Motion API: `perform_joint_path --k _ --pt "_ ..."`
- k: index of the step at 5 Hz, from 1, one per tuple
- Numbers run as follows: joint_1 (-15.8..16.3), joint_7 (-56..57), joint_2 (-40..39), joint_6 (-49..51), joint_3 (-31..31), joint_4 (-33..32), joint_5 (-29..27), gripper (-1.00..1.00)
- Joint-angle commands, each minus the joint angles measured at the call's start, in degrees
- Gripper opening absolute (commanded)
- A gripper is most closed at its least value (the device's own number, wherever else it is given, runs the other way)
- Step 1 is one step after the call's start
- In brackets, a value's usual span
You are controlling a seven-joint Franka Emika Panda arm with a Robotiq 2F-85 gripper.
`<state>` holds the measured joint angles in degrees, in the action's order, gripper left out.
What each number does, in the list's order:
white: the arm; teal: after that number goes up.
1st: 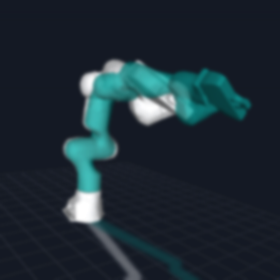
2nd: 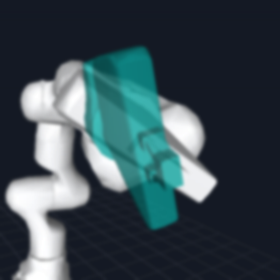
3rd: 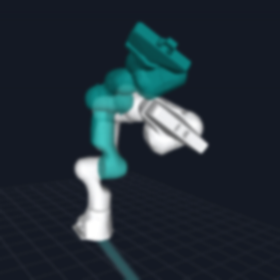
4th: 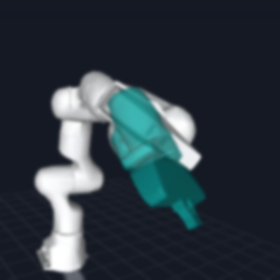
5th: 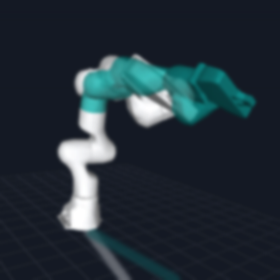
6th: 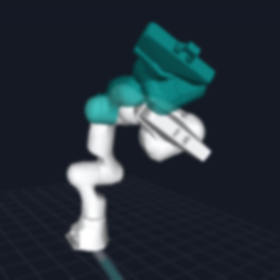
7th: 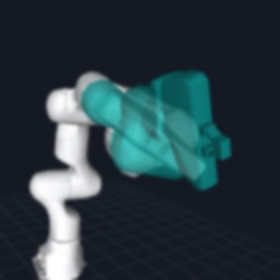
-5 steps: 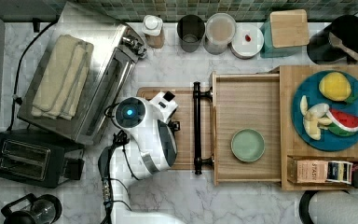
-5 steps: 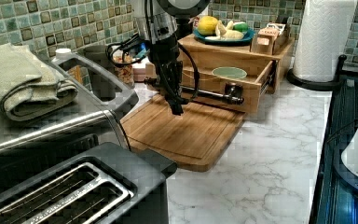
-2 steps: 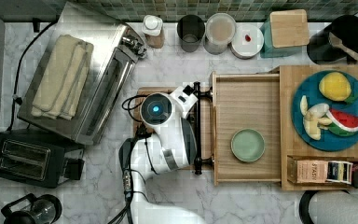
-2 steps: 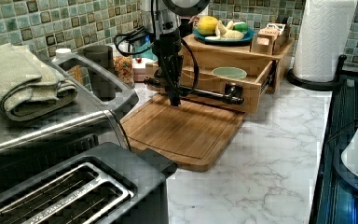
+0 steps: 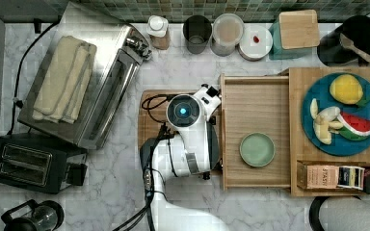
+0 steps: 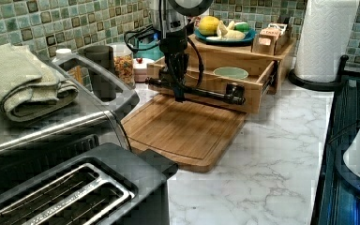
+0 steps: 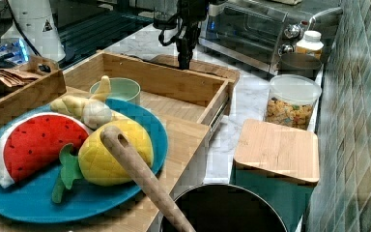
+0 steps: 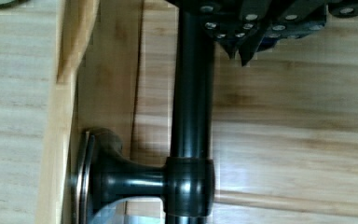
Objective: Close the drawer.
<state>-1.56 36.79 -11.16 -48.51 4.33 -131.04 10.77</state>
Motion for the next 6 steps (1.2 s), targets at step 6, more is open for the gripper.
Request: perform_joint_path --k 6 --pt "-13.7 25.0 1.8 0.8 -14.2 -1.3 1.1 -1.0"
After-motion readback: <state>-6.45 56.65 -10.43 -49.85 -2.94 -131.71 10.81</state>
